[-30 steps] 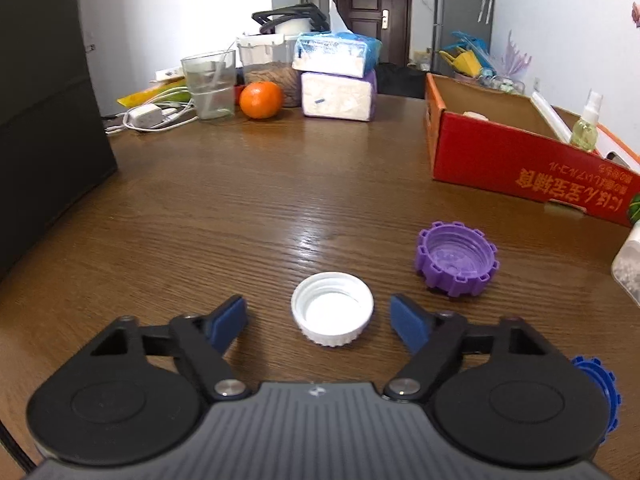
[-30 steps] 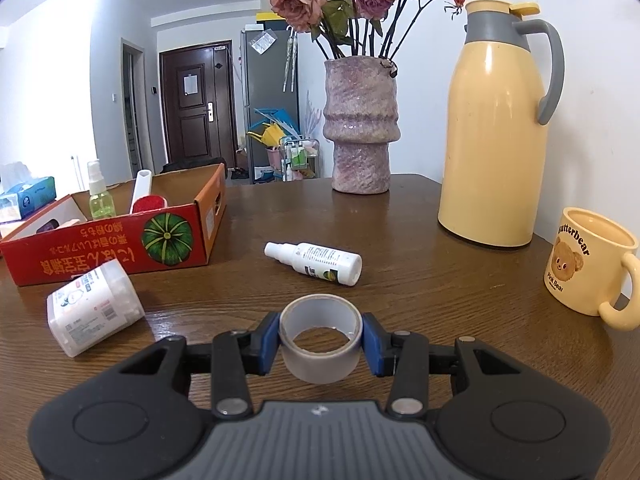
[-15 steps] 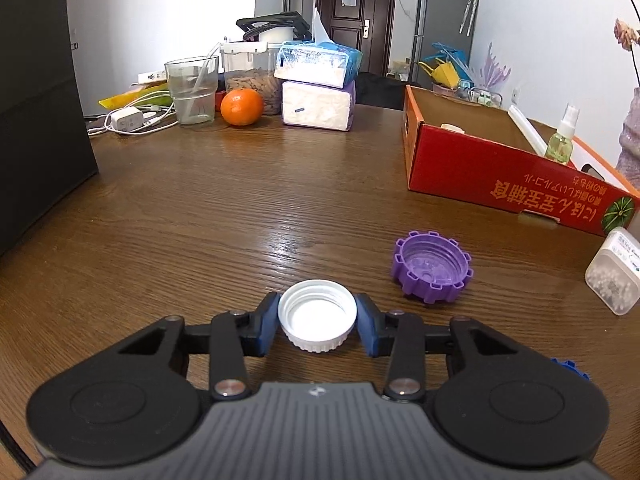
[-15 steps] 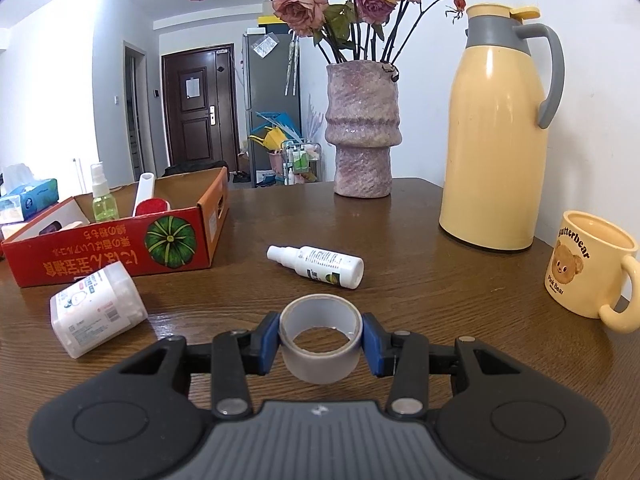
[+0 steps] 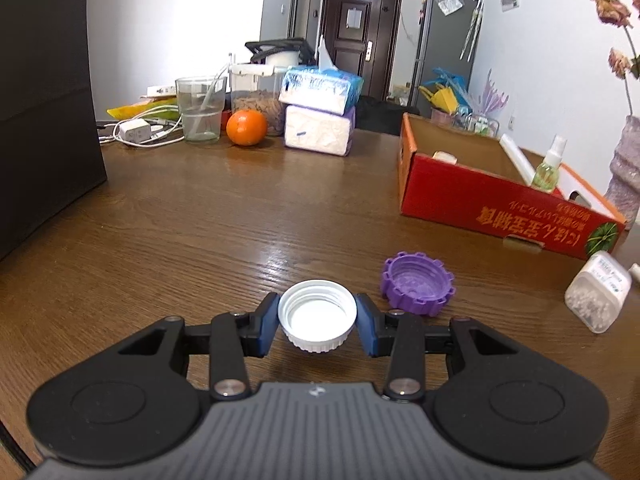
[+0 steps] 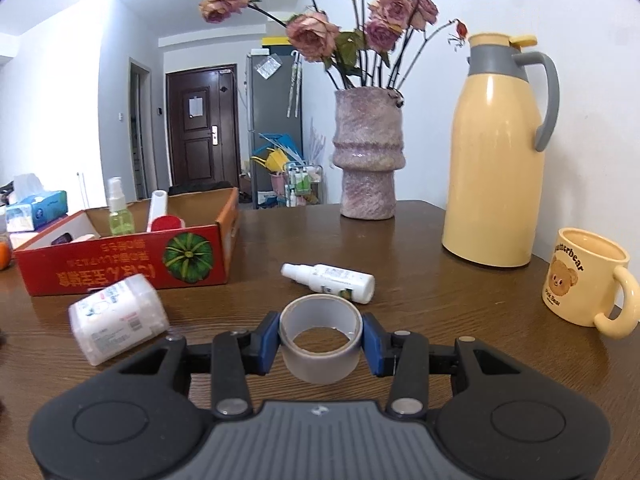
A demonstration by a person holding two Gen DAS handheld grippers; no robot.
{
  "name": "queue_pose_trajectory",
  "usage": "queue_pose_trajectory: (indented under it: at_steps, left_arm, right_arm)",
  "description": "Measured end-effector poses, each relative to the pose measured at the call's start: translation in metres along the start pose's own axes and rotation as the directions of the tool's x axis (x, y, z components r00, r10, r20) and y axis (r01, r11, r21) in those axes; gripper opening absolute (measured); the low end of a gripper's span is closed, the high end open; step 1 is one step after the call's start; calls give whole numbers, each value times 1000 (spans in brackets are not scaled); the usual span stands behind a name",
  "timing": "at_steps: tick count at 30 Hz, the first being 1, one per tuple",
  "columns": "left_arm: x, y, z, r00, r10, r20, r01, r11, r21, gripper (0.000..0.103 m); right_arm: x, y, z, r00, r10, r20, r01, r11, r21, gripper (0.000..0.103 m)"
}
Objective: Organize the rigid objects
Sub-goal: 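Lift the white cap with the left tool while the right tool lifts the tape roll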
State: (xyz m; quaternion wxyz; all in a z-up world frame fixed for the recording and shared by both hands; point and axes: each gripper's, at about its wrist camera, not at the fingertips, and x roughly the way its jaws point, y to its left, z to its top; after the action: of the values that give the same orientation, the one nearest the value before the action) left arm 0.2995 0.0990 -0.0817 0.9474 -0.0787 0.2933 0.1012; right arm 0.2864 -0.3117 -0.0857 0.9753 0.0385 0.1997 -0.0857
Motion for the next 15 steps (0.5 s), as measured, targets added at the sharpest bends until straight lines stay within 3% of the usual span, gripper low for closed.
queue_pose_trajectory:
  at_steps: [15]
  left_arm:
    - [-35, -39, 0, 992, -116, 52, 114, 993, 33, 41]
  right_arm:
    - [-23, 46, 0, 992, 124, 22, -123, 992, -22, 42]
